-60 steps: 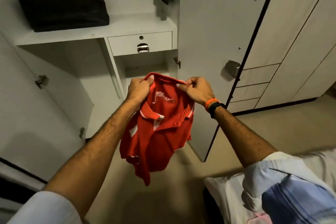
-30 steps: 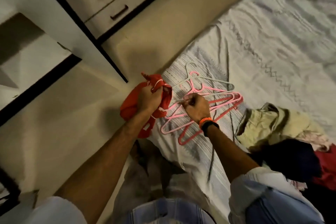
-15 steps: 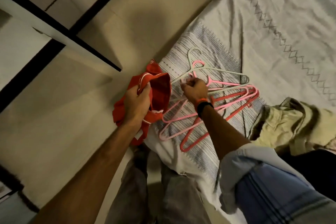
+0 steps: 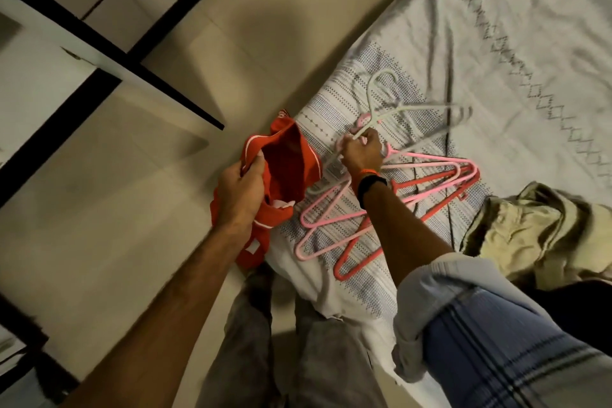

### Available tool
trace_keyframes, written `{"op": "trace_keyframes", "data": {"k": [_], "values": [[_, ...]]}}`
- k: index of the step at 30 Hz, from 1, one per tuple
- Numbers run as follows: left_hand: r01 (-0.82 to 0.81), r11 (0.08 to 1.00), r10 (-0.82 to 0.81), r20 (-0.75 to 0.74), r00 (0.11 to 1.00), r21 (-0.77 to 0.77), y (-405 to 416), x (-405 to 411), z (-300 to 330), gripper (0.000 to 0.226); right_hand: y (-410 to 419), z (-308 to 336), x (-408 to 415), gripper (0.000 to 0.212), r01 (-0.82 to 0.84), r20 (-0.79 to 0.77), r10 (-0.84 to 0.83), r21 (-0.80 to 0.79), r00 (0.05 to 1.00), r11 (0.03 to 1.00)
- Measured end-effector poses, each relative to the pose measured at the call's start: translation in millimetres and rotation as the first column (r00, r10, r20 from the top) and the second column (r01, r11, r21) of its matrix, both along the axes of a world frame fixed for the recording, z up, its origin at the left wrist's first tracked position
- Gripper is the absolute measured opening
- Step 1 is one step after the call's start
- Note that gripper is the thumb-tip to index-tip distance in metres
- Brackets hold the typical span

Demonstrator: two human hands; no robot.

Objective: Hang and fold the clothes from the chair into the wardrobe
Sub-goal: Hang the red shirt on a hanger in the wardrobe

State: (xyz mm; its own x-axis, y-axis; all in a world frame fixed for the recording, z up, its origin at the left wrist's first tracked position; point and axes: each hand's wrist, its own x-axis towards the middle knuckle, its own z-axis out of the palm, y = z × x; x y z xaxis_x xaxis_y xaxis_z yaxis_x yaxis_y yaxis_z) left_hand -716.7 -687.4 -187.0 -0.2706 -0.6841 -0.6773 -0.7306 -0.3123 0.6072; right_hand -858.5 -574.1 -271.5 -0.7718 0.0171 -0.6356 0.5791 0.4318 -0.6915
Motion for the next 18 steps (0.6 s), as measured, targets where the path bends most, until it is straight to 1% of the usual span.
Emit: {"op": "trace_keyframes", "data": {"k": [1, 2, 5, 8, 10, 11, 12, 14, 16, 18], "values": [[-0.002, 1.000, 0.002, 0.005, 1.000, 0.002, -1.7, 2.5, -1.0, 0.038, 3.4, 6.7, 0.9, 0.020, -0.031, -0.032, 0.032, 0.027, 0.999, 0.999], [-0.003, 1.000, 0.003, 0.005, 1.000, -0.003, -2.7, 4.2, 1.1, 0.039, 7.4, 13.8, 1.7, 0.024, -0.044, -0.053, 0.045, 0.012, 0.998, 0.999], [0.000, 1.000, 0.000, 0.004, 1.000, -0.018, -4.4, 8.2, 4.3, 0.037, 14.2, 35.8, 8.6, 0.029, -0.037, -0.031, 0.033, -0.159, 0.999, 0.987], [-0.004, 1.000, 0.004, -0.009, 1.000, -0.011, -3.1, 13.0, 11.0, 0.036, 16.4, 50.1, 21.6, 0.035, -0.121, -0.075, 0.106, -0.236, 0.992, 0.964], [-0.014, 1.000, 0.014, -0.015, 1.000, -0.007, -2.6, 17.6, 17.4, 0.032, 14.7, 64.1, 32.1, 0.044, -0.199, -0.141, 0.169, -0.234, 0.975, 0.952], [-0.021, 1.000, 0.021, -0.019, 1.000, -0.004, -3.1, 19.7, 20.2, 0.031, 13.8, 68.8, 37.5, 0.045, -0.235, -0.165, 0.203, -0.215, 0.965, 0.948], [-0.039, 0.999, 0.039, -0.026, 0.999, -0.002, -3.4, 23.4, 27.3, 0.032, 12.3, 77.1, 43.5, 0.044, -0.276, -0.182, 0.241, -0.202, 0.953, 0.940], [-0.081, 0.997, 0.081, -0.040, 0.996, -0.004, -5.6, 31.4, 38.0, 0.033, 8.6, 92.5, 55.1, 0.032, -0.383, -0.212, 0.347, -0.161, 0.914, 0.910], [-0.113, 0.993, 0.112, -0.051, 0.992, -0.014, -8.8, 39.1, 47.6, 0.032, 5.3, 105.1, 65.2, 0.035, -0.492, -0.270, 0.454, -0.092, 0.849, 0.865], [-0.157, 0.987, 0.154, -0.080, 0.985, -0.033, -16.9, 52.5, 60.9, 0.033, -4.0, 122.5, 76.4, 0.030, -0.571, -0.322, 0.520, -0.086, 0.791, 0.816]]}}
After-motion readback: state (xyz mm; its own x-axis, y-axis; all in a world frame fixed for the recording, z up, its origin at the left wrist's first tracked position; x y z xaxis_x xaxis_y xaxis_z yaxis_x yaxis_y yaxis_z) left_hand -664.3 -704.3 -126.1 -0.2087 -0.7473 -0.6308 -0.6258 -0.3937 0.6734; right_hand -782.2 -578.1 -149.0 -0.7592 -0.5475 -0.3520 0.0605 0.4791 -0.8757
